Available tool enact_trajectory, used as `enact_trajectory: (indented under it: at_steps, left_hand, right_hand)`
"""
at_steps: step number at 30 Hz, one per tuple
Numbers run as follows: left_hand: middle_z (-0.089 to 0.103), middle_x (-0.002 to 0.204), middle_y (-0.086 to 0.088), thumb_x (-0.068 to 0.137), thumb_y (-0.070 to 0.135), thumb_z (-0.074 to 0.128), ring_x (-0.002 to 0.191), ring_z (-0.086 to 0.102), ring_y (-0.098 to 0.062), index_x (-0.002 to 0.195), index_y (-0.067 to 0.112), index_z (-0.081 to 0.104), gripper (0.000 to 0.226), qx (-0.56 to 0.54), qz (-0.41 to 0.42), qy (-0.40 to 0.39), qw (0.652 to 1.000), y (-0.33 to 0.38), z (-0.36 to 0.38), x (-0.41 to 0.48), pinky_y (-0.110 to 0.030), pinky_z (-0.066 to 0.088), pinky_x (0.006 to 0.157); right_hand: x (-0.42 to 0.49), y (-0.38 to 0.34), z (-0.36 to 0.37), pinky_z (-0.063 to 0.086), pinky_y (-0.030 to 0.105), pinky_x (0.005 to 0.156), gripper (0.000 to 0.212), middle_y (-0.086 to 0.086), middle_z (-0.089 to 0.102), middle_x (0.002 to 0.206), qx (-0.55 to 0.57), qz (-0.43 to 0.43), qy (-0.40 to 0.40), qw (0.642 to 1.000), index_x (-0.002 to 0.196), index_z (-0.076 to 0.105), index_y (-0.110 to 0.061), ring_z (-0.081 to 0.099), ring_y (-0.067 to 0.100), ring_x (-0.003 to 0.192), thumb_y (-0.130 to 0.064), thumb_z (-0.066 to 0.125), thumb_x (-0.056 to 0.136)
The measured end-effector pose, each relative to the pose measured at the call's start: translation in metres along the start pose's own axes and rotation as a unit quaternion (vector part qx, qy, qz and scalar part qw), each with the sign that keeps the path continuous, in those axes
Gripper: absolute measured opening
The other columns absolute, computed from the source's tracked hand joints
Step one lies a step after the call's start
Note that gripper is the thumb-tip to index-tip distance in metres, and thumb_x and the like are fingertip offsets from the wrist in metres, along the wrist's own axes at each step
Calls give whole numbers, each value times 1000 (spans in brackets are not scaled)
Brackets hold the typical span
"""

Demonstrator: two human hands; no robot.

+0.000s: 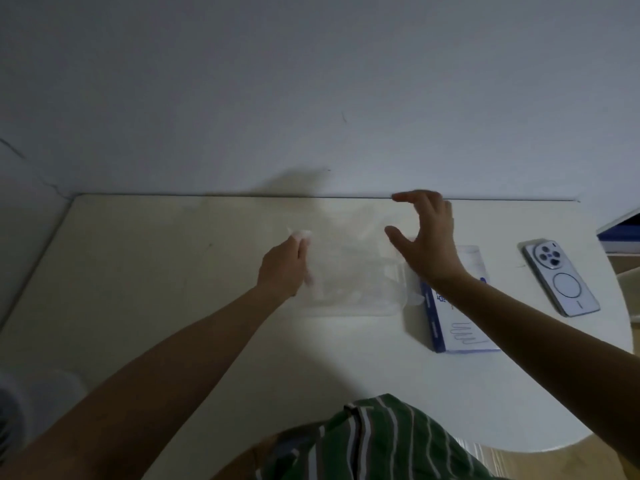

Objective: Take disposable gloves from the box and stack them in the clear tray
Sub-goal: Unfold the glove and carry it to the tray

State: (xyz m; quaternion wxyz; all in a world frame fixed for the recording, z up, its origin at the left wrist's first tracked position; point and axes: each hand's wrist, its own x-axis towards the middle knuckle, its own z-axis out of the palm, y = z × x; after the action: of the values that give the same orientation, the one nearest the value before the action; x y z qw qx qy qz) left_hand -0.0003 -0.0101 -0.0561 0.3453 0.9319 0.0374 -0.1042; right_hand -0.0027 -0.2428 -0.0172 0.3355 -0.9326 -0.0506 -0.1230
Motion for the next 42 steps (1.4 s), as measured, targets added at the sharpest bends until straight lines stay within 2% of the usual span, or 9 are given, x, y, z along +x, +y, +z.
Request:
enact_trajectory:
  at_steps: [3, 7, 12, 19, 23, 29, 32, 37, 42]
  left_hand:
    - [71, 72, -8, 105, 33, 22, 61, 62, -26, 121, 16, 49, 36, 71, 26, -1, 997, -4, 10, 3, -37, 54, 70]
    - [67, 95, -16, 105, 29, 23, 87, 64, -35, 125, 11, 42, 33, 172, 14, -12, 985, -10, 16, 10, -35, 46, 68]
    - [56, 116, -18, 95, 13, 51, 96, 61, -31, 139, 5, 26, 52, 248, -25, -58, 967, -6, 19, 14, -37, 47, 71]
    - [53, 107, -5, 83, 11, 62, 93, 54, -21, 114, 13, 55, 32, 405, 276, 23, 871, 4, 25, 10, -30, 43, 74]
    - [34, 139, -16, 85, 28, 70, 113, 53, -31, 141, 9, 31, 71, 356, 69, -198, 911, -9, 35, 18, -37, 47, 87]
    - [5, 153, -23, 80, 39, 74, 125, 40, -38, 151, 2, -5, 113, 391, 52, -228, 890, -32, 40, 25, -40, 41, 99]
    - [3, 152, -22, 73, 41, 79, 127, 36, -39, 151, 3, -11, 124, 391, 37, -237, 889, -31, 43, 27, -40, 40, 100]
    - [1, 153, -22, 73, 39, 80, 130, 32, -39, 151, 5, -13, 126, 371, 10, -246, 895, -28, 41, 26, -41, 39, 103]
    - [35, 138, -17, 86, 43, 65, 117, 48, -30, 148, 6, 22, 84, 365, 31, -173, 914, 1, 29, 21, -37, 44, 88]
  right_hand:
    - [3, -18, 20, 50, 27, 83, 26, 0, 53, 119, 12, -122, -99, 988, 113, 63, -20, 55, 9, 96, -15, 65, 87]
    - [-2, -18, 67, 52, 33, 94, 41, 2, 46, 136, -142, -88, -328, 930, 131, 54, -25, 54, 16, 112, -20, 64, 91]
    - [0, -9, 104, 49, 41, 97, 61, 12, 37, 138, -235, -41, -406, 882, 143, 41, -18, 43, 27, 124, -30, 67, 89]
    - [-4, -2, 121, 49, 41, 97, 83, 17, 22, 149, -258, -28, -415, 872, 149, 23, -15, 34, 32, 131, -36, 70, 85]
    - [-2, -2, 121, 47, 41, 95, 94, 16, 21, 150, -294, -11, -422, 857, 149, 20, -8, 33, 31, 132, -43, 74, 81]
    - [-4, 5, 122, 34, 38, 102, 91, 16, 28, 145, -392, -209, -364, 818, 149, 22, -13, 35, 31, 124, -31, 76, 78]
    - [-4, 11, 126, 37, 41, 105, 105, 17, 15, 151, -332, -96, -438, 830, 154, 8, -17, 28, 35, 133, -31, 78, 76]
    - [1, 11, 117, 39, 42, 108, 117, 15, 10, 155, -305, -44, -472, 826, 154, 2, -13, 24, 35, 139, -35, 82, 73]
    - [14, -5, 73, 49, 33, 96, 59, 2, 54, 131, -153, -94, -377, 909, 140, 46, -22, 52, 17, 115, -38, 67, 87]
